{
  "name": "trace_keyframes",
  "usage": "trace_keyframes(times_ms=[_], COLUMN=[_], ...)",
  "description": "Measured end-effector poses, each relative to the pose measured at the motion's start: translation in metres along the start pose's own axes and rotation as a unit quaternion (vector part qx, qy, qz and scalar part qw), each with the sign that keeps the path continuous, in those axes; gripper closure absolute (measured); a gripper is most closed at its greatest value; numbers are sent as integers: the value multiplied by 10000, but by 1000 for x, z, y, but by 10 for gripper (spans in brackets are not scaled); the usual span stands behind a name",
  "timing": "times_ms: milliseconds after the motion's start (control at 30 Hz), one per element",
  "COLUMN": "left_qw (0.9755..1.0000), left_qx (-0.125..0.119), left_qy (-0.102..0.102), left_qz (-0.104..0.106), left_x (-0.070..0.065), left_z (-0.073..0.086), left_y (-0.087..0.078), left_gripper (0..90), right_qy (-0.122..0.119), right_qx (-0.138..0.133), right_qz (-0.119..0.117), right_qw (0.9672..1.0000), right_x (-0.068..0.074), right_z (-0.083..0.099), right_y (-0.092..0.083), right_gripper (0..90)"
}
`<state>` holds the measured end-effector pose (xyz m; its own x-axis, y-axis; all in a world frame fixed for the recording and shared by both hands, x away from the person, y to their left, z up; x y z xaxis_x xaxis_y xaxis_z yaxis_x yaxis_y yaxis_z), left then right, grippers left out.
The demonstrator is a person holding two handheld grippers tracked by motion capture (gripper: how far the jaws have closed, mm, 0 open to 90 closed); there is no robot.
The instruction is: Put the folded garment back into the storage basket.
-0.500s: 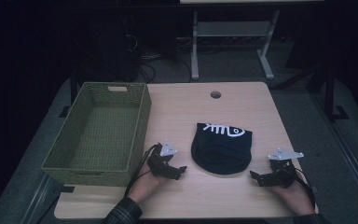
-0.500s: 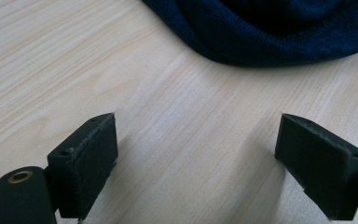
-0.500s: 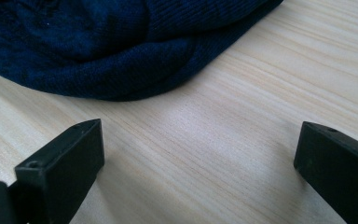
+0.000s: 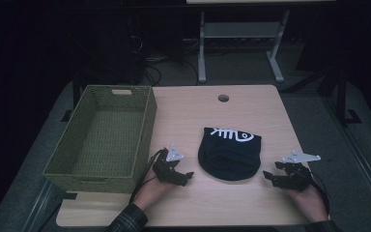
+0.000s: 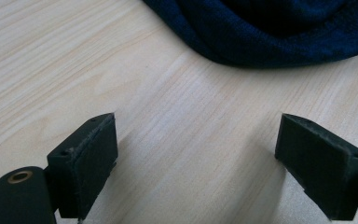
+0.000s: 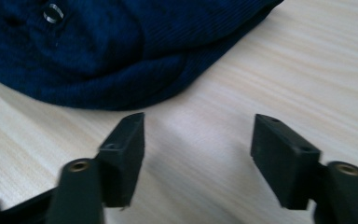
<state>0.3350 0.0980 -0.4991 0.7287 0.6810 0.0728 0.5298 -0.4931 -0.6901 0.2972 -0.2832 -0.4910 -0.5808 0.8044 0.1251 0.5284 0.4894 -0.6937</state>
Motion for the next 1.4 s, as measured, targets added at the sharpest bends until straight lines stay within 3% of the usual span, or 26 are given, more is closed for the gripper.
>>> trace_keyframes(times_ms=[233, 367, 767, 1400], left_qw=[10000, 10000, 10000, 10000], left_qx=[18, 18, 17, -17], left_qy=[24, 25, 24, -6], left_qz=[1, 1, 0, 16], left_x=[0, 0, 0, 0], left_z=[0, 0, 0, 0], left_y=[0, 0, 0, 0], left_gripper=[119, 119, 119, 119], right_qy=[4, -116, -40, 64], right_qx=[-93, -145, -142, -307], right_qz=[14, 8, -371, -470], right_qw=[10000, 9998, 9992, 9984], right_x=[-5, -6, -18, -43], right_z=[-13, -24, -56, -94], right_y=[-5, -5, 2, 23], right_gripper=[756, 896, 898, 900])
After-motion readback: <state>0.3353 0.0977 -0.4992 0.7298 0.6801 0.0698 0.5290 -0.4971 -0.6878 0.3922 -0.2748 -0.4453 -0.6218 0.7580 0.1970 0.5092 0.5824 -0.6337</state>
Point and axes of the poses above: each handheld gripper's, and its own axes: y roughly forward along the jaws, z roughly out of its underside, x roughly to its left, the point moved 3 cm from there along y, roughly forward along the jaws, and after that the axes turned 6 degrees about -z, right-handed, at the moved point
